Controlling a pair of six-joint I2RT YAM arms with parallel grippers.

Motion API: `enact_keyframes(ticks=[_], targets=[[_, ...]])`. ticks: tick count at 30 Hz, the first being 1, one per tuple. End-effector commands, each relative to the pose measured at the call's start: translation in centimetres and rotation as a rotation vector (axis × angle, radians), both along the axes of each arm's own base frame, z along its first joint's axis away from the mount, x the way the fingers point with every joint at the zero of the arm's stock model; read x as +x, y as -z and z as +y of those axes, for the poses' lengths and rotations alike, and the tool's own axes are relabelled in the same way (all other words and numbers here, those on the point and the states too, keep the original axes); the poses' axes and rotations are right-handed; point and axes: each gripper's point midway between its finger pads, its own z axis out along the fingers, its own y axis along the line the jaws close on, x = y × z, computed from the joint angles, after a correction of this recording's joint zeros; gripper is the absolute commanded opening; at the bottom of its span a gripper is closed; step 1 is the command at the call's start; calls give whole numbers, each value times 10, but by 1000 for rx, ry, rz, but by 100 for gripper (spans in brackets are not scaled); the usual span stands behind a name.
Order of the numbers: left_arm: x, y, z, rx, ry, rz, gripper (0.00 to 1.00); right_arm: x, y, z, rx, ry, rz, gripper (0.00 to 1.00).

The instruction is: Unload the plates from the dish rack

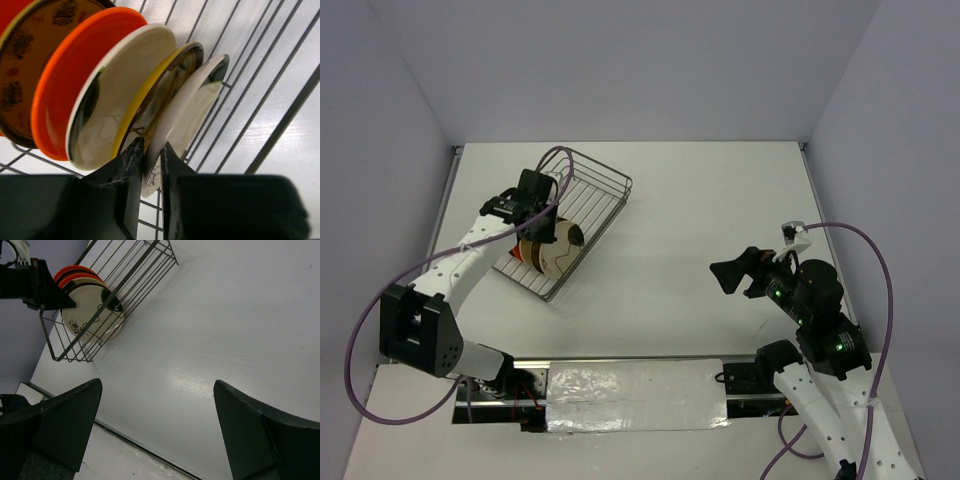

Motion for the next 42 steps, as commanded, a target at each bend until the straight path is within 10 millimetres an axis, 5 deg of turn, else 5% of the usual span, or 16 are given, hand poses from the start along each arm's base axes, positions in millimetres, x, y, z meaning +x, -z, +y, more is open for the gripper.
enact_keyframes(ticks=[1, 4, 6, 14, 17, 18, 23, 28, 34, 37, 38, 39, 41, 42], targets=[[6, -17, 7, 29, -32, -47, 20, 3, -14, 2, 15, -6, -61, 100], [3, -34, 10, 90, -49, -79, 2, 3, -17, 0, 10, 5, -63, 100], [1, -50, 10, 123, -57, -113, 0, 3, -21, -2, 9, 15, -74, 100], [-13, -164, 1, 121, -75, -350, 0, 16, -28, 12, 65, -22, -80, 100], [-27, -196, -16, -34, -21, -399, 0, 24, -41, 48, 165, -207, -146, 100], [-33, -213, -24, -110, 8, -452, 0, 26, -71, 60, 245, -270, -262, 100], [-67, -252, -92, -543, 267, -553, 3, 37, -95, 114, 356, -508, -325, 100], [-84, -258, -124, -749, 386, -537, 1, 45, -121, 156, 382, -601, -345, 100], [-79, -243, -138, -790, 403, -473, 0, 51, -133, 166, 422, -589, -363, 95], [-82, -238, -147, -822, 441, -446, 2, 63, -131, 168, 417, -554, -346, 63], [-82, -239, -151, -837, 455, -447, 12, 67, -128, 170, 407, -548, -336, 25], [-81, -236, -152, -840, 457, -435, 21, 71, -131, 170, 405, -533, -334, 8], [-71, -225, -145, -787, 387, -414, 82, 90, -120, 163, 384, -421, -274, 0], [-65, -219, -139, -749, 339, -408, 99, 100, -118, 157, 377, -358, -253, 0]])
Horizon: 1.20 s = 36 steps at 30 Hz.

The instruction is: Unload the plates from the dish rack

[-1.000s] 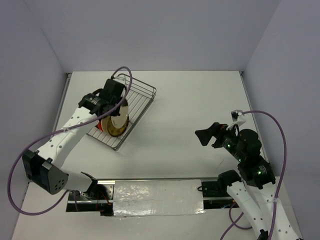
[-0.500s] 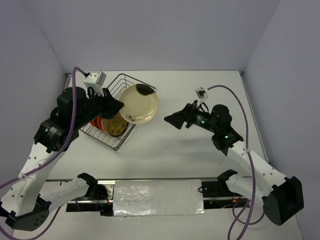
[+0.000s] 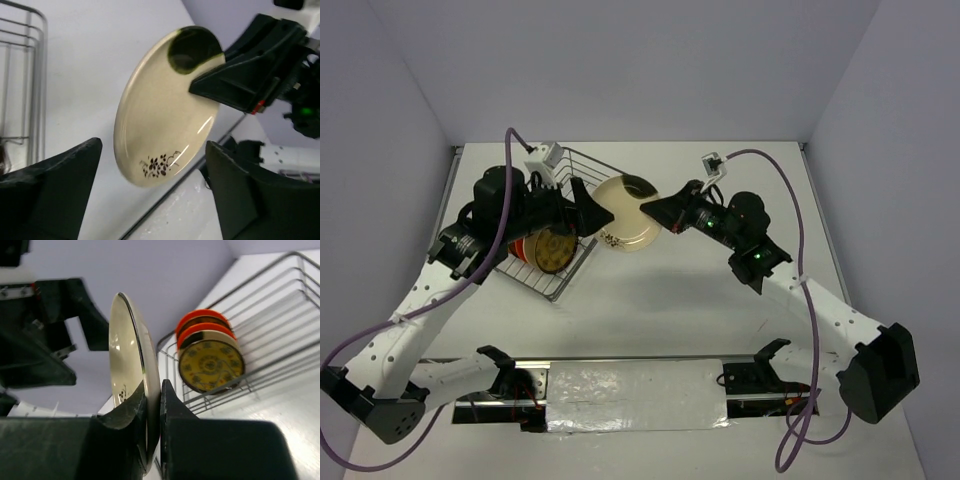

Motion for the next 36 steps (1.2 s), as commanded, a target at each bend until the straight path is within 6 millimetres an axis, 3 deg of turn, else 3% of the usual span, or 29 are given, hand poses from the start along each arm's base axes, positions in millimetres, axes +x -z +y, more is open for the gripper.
enact_keyframes(ticks=[1, 2, 3, 5, 7, 8, 9, 10, 11, 12, 13, 14, 15, 16, 17, 19, 21, 22, 23, 25, 26, 27, 28, 29, 31, 32, 33, 35, 36], targets=[[26, -5, 21, 51, -178, -21, 100, 41, -26, -30, 32, 266, 29, 0], [30, 12, 35, 130, -249, 32, 99, 54, 0, -45, -14, 360, 158, 0], [43, 11, 63, 208, -400, 7, 100, 79, 20, -82, -21, 535, 281, 0], [45, 21, 91, 329, -517, 31, 100, 98, 49, -116, -8, 652, 382, 0], [51, 25, 118, 446, -628, 15, 100, 119, 72, -163, 51, 777, 446, 0], [50, 30, 125, 505, -633, 23, 100, 130, 86, -172, 49, 794, 464, 0], [53, 35, 132, 547, -660, 32, 99, 142, 81, -186, 69, 790, 420, 0], [53, 38, 134, 570, -670, 41, 100, 153, 79, -190, 65, 780, 396, 0], [53, 43, 137, 594, -676, 56, 99, 169, 100, -194, 31, 770, 427, 0], [54, 47, 136, 609, -667, 66, 100, 180, 104, -195, -4, 753, 406, 0], [54, 53, 134, 617, -653, 75, 100, 192, 95, -199, -3, 727, 388, 0], [55, 56, 133, 623, -645, 77, 99, 206, 123, -199, -25, 709, 447, 0], [55, 58, 133, 625, -637, 80, 99, 215, 125, -193, -11, 675, 435, 0], [54, 62, 131, 629, -621, 86, 100, 224, 121, -204, 9, 646, 424, 1], [53, 63, 130, 636, -606, 83, 99, 234, 144, -202, 8, 622, 466, 2], [51, 71, 130, 655, -584, 92, 99, 247, 167, -201, -3, 603, 524, 3], [49, 78, 133, 688, -581, 101, 100, 253, 178, -200, -21, 599, 552, 8], [48, 81, 135, 700, -583, 107, 100, 254, 189, -201, -32, 601, 581, 14], [48, 84, 137, 720, -585, 109, 99, 251, 199, -201, -51, 609, 623, 31], [48, 90, 139, 744, -586, 120, 99, 245, 206, -203, -89, 648, 665, 53], [49, 95, 141, 763, -592, 127, 98, 231, 233, -213, -186, 736, 776, 71], [50, 96, 142, 771, -592, 128, 97, 229, 232, -223, -238, 808, 802, 82], [52, 98, 142, 783, -595, 128, 96, 219, 230, -226, -307, 866, 828, 99], [54, 103, 143, 802, -602, 140, 95, 197, 244, -244, -451, 1010, 895, 100], [58, 108, 145, 834, -608, 149, 88, 178, 229, -259, -515, 1141, 895, 100], [62, 115, 146, 861, -608, 165, 86, 156, 238, -267, -582, 1197, 924, 100], [63, 119, 147, 879, -604, 173, 84, 147, 222, -268, -560, 1213, 887, 100], [69, 133, 146, 921, -587, 198, 78, 137, 214, -263, -522, 1218, 837, 100], [71, 138, 143, 929, -572, 211, 75, 122, 210, -252, -513, 1184, 805, 100]])
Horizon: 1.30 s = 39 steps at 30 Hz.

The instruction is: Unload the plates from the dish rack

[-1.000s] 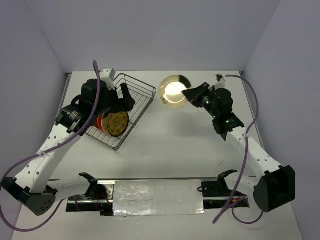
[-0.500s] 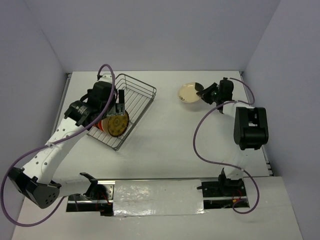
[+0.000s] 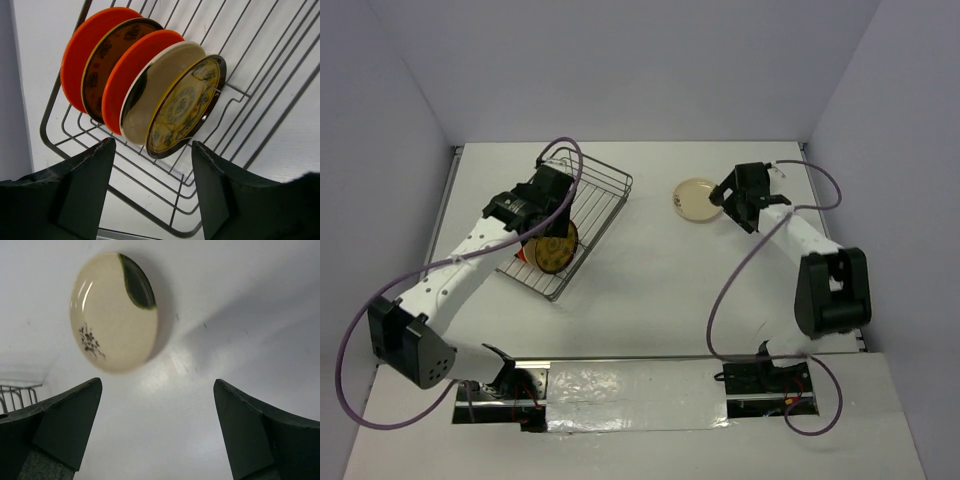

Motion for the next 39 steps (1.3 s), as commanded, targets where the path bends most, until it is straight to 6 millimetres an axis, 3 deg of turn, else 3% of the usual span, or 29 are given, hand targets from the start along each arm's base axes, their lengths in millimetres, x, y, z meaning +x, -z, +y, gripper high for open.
enact_keyframes(ticks=[1, 4, 6, 10, 14, 18, 20, 21, 22, 24, 29, 32, 33, 34, 36, 37, 39], targets=[[10, 13, 3, 66, 7, 36, 74, -42, -26, -15, -118, 59, -64, 100], [16, 26, 6, 105, -13, 66, 64, -54, -39, 15, -117, -53, -152, 100], [20, 35, 13, 133, -36, 92, 62, -62, -40, 32, -110, -112, -161, 100], [24, 51, 18, 116, -45, 131, 53, -70, -45, 54, -124, -197, -177, 100], [23, 71, 15, 89, -34, 190, 43, -77, -55, 65, -128, -221, -205, 100], [21, 79, 11, 76, -29, 214, 32, -81, -77, 72, -115, -235, -261, 100], [20, 79, 12, 80, -31, 222, 17, -84, -88, 76, -108, -242, -283, 100], [18, 74, 14, 83, -38, 217, 5, -85, -92, 77, -104, -244, -292, 100], [18, 67, 15, 85, -47, 200, 2, -86, -96, 79, -97, -248, -305, 100], [17, 53, 23, 102, -71, 169, 0, -89, -103, 84, -82, -267, -326, 100], [8, -21, 35, 95, -105, 29, 0, -89, -112, 108, -29, -344, -376, 100], [0, -63, 28, 27, -58, -40, 0, -89, -123, 151, 68, -520, -448, 100], [-4, -80, 18, -39, -16, -74, 0, -97, -143, 185, 145, -685, -539, 100], [-7, -86, 12, -76, 16, -85, 0, -104, -152, 205, 189, -789, -583, 100], [-15, -110, -6, -189, 116, -155, 0, -119, -166, 237, 269, -961, -660, 100], [-21, -109, -28, -285, 215, -140, 0, -131, -186, 255, 327, -1053, -740, 100], [-28, -128, -50, -406, 315, -210, 0, -140, -201, 269, 379, -1125, -796, 100]])
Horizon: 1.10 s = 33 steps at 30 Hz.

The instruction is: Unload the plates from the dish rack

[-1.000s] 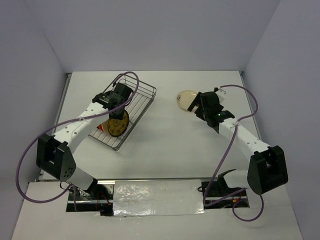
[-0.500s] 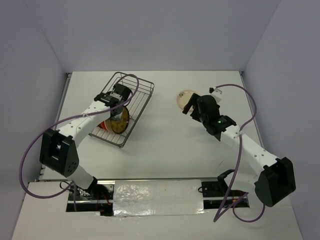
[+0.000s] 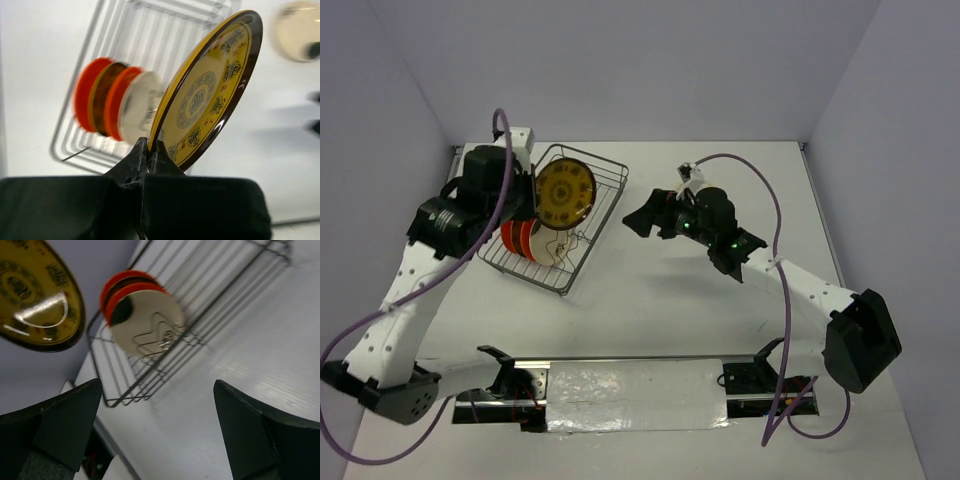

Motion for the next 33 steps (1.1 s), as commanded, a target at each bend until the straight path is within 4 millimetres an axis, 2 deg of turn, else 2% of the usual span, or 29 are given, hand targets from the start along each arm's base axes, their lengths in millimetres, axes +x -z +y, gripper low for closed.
enact_keyframes(ticks=[1, 3, 5, 7, 8, 10, 11, 12, 13, 14, 15, 16, 17, 18, 20, 21, 24, 25, 28, 29, 30, 32, 33], targets=[[-19, -14, -57, -226, 275, -29, 0, -36, -87, 50, 208, -342, -289, 100], [-24, -19, -72, -302, 338, -50, 0, -43, -101, 52, 256, -364, -315, 99], [-32, -11, -89, -369, 408, -17, 0, -48, -114, 52, 291, -381, -355, 96], [-34, -12, -100, -419, 465, -31, 0, -47, -118, 52, 294, -377, -353, 87], [-41, -13, -110, -466, 515, -17, 0, -44, -118, 51, 288, -357, -349, 75], [-43, -16, -120, -508, 563, -30, 0, -41, -117, 50, 280, -343, -340, 60], [-44, -17, -123, -524, 576, -28, 3, -40, -116, 49, 276, -334, -337, 38], [-43, -16, -124, -526, 578, -26, 25, -36, -115, 46, 272, -311, -338, 14], [-41, -11, -121, -512, 553, -10, 43, -34, -113, 40, 266, -276, -318, 0], [-28, -5, -107, -458, 450, -20, 99, -28, -110, 33, 266, -226, -289, 0], [-18, -3, -96, -414, 377, -20, 99, -8, -96, 10, 228, -69, -214, 0], [-17, 9, -80, -353, 294, 15, 100, 6, -83, -8, 202, 42, -148, 0], [-3, 11, -53, -257, 153, -13, 99, 32, -45, -56, 141, 292, 21, 0], [0, 15, -38, -202, 85, -14, 100, 41, -34, -85, 138, 414, 79, 0], [0, 27, -10, -82, -24, 5, 99, 49, -7, -138, 161, 608, 179, 0], [3, 30, 9, -11, -100, -7, 99, 53, 9, -187, 168, 770, 186, 0], [3, 46, 28, 96, -159, 26, 99, 56, 34, -245, 217, 940, 199, 0], [3, 49, 30, 113, -165, 33, 99, 59, 36, -278, 241, 1021, 186, 0], [5, 65, 32, 153, -169, 74, 100, 69, 50, -320, 237, 1141, 203, 0], [6, 70, 32, 163, -167, 87, 100, 74, 49, -329, 231, 1167, 200, 1], [6, 73, 32, 168, -162, 93, 99, 79, 63, -337, 204, 1195, 232, 2], [7, 79, 32, 180, -158, 108, 100, 86, 67, -359, 171, 1267, 243, 3], [7, 80, 31, 180, -154, 110, 99, 91, 84, -365, 152, 1281, 282, 4]])
